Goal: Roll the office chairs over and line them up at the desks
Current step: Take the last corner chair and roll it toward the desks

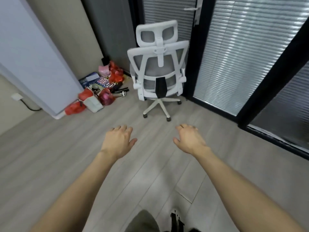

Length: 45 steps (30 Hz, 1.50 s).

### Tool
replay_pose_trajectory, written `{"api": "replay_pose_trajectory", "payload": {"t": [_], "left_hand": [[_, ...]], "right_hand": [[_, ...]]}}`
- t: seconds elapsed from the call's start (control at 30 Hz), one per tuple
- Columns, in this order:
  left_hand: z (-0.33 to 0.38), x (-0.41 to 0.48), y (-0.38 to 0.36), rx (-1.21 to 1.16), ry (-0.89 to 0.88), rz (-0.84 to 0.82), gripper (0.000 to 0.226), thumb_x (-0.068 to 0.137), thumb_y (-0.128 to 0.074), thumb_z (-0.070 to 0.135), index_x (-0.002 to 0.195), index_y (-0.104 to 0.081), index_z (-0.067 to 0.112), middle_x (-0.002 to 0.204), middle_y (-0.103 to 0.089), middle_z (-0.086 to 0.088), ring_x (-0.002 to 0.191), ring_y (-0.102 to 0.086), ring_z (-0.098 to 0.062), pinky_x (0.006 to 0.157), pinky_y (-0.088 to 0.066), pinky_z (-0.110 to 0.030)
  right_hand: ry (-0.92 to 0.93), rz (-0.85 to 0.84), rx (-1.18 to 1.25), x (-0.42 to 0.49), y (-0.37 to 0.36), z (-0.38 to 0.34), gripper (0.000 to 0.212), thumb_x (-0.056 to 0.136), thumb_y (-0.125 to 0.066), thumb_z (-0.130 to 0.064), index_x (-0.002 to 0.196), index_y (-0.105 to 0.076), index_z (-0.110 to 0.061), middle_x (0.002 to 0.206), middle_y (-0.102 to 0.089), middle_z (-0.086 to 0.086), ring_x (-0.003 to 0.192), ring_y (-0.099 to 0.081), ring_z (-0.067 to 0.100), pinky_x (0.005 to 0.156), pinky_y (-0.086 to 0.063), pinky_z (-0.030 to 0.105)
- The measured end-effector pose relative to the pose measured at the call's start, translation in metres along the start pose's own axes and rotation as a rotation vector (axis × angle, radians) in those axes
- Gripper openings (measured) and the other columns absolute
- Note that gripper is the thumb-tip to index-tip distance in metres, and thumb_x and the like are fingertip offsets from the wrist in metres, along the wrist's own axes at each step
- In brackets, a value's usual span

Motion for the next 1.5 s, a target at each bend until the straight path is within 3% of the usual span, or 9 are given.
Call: {"api": "replay_pose_trajectory", "payload": {"t": [0.2,0.53,0.67,0.8,0.93,1.03,1.13,1.27,1.5], "left_hand": [[-0.031,0.122,-0.014,-0.022,0.089,-0.052,0.052,0.107,-0.052,0.062,0.138,-0.063,0.021,0.126,-0.067,-0.004,0.117,-0.067,-0.031,0.097,-0.053,-0.044],[-0.054,0.37,-0.012,-0.041,0.014,-0.029,0.05,0.105,-0.055,0.064,0.129,-0.064,0.021,0.12,-0.068,-0.004,0.114,-0.068,-0.031,0.093,-0.054,-0.045],[-0.055,0.451,0.003,-0.026,0.004,-0.005,0.048,0.106,-0.056,0.061,0.133,-0.063,0.022,0.123,-0.069,-0.005,0.115,-0.068,-0.031,0.093,-0.053,-0.044],[-0.054,0.528,0.007,-0.007,0.022,0.001,0.05,0.106,-0.056,0.061,0.135,-0.063,0.02,0.125,-0.07,-0.007,0.116,-0.069,-0.033,0.091,-0.054,-0.044],[-0.054,0.595,0.015,-0.018,0.062,0.05,0.055,0.104,-0.054,0.062,0.139,-0.061,0.019,0.13,-0.069,-0.007,0.124,-0.066,-0.032,0.105,-0.053,-0.045],[-0.062,0.635,0.018,-0.006,0.077,0.116,0.062,0.101,-0.055,0.063,0.142,-0.057,0.017,0.133,-0.067,-0.007,0.128,-0.061,-0.033,0.115,-0.045,-0.046],[-0.067,0.662,0.021,0.002,0.067,0.154,0.077,0.099,-0.055,0.067,0.155,-0.049,0.014,0.152,-0.058,-0.012,0.148,-0.049,-0.038,0.126,-0.037,-0.051],[-0.074,0.681,0.009,0.009,0.015,0.133,0.092,0.103,-0.043,0.073,0.169,-0.032,0.01,0.173,-0.037,-0.016,0.165,-0.029,-0.039,0.136,-0.023,-0.055],[-0.094,0.693,-0.017,0.018,-0.182,0.204,0.098,0.106,-0.024,0.083,0.17,-0.032,0.009,0.173,-0.038,-0.017,0.163,-0.029,-0.036,0.139,-0.015,-0.053]], "right_hand": [[0.074,-0.017,-0.033,0.137,0.029,0.013,0.053,0.105,-0.056,-0.047,0.146,-0.058,-0.013,0.142,-0.061,0.008,0.129,-0.06,0.032,0.111,-0.047,0.046],[0.043,-0.005,-0.036,0.349,0.083,0.062,0.044,0.106,-0.057,-0.047,0.135,-0.06,-0.013,0.133,-0.061,0.008,0.128,-0.059,0.031,0.105,-0.048,0.047],[0.058,0.031,-0.019,0.429,0.11,0.08,0.05,0.105,-0.059,-0.05,0.141,-0.059,-0.015,0.137,-0.062,0.006,0.128,-0.059,0.029,0.109,-0.049,0.046],[0.079,0.105,0.014,0.521,0.137,0.101,0.072,0.1,-0.068,-0.057,0.151,-0.05,-0.011,0.152,-0.055,0.011,0.142,-0.052,0.033,0.119,-0.046,0.048],[0.157,0.242,0.102,0.605,0.17,0.116,0.107,0.089,-0.078,-0.066,0.165,-0.034,-0.005,0.169,-0.037,0.016,0.162,-0.03,0.034,0.135,-0.028,0.049],[0.192,0.213,0.084,0.661,0.186,0.117,0.125,0.084,-0.075,-0.08,0.17,-0.024,-0.005,0.177,-0.027,0.016,0.168,-0.019,0.034,0.14,-0.013,0.047],[0.187,0.167,0.068,0.694,0.187,0.121,0.144,0.068,-0.069,-0.098,0.17,-0.024,-0.007,0.176,-0.028,0.013,0.167,-0.02,0.032,0.14,-0.006,0.046],[0.208,0.233,0.08,0.7,0.174,0.124,0.147,0.058,-0.056,-0.107,0.166,-0.034,-0.009,0.17,-0.038,0.012,0.163,-0.028,0.033,0.139,-0.013,0.051],[0.136,0.25,0.118,0.666,0.164,0.12,0.139,0.058,-0.073,-0.101,0.162,-0.044,-0.013,0.17,-0.038,0.009,0.165,-0.021,0.031,0.14,-0.004,0.044]]}}
Point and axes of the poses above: each hand's wrist, its own x-axis towards the middle knuckle, its own y-axis out of the back of the hand, z = x × y, the point moved 4 cm from there along x, towards the middle knuckle
